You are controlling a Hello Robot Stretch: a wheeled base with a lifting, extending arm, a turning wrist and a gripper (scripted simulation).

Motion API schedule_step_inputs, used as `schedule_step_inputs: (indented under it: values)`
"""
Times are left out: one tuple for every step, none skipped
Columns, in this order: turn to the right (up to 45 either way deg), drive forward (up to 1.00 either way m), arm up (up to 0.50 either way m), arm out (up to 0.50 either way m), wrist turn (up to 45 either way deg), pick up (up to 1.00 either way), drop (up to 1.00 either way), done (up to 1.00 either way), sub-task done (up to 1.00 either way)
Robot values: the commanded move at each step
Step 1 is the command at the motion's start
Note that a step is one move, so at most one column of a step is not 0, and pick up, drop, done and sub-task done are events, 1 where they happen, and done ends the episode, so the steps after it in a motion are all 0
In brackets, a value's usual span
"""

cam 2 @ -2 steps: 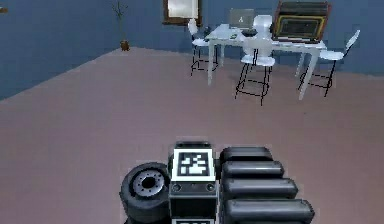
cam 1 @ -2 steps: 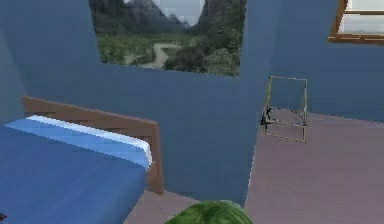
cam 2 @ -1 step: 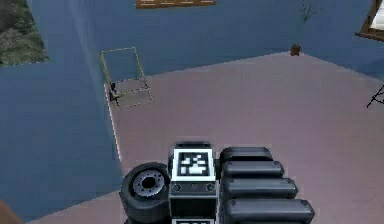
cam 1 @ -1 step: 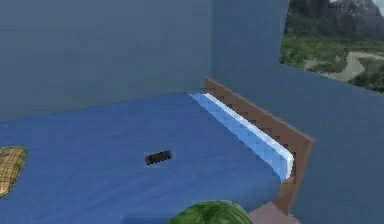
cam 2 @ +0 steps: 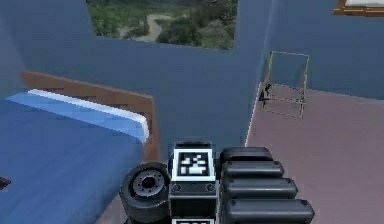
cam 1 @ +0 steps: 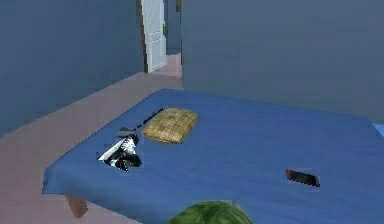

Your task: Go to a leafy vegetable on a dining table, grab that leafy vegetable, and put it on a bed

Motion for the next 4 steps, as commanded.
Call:
schedule_step_inputs:
  values:
    - [-39.0,0.0,0.0,0.0,0.0,0.0,0.0,0.0,0.0]
    - [45.0,0.0,0.0,0.0,0.0,0.0,0.0,0.0,0.0]
    - [6.0,0.0,0.0,0.0,0.0,0.0,0.0,0.0,0.0]
    - [0.0,0.35,0.0,0.0,0.0,0.0,0.0,0.0,0.0]
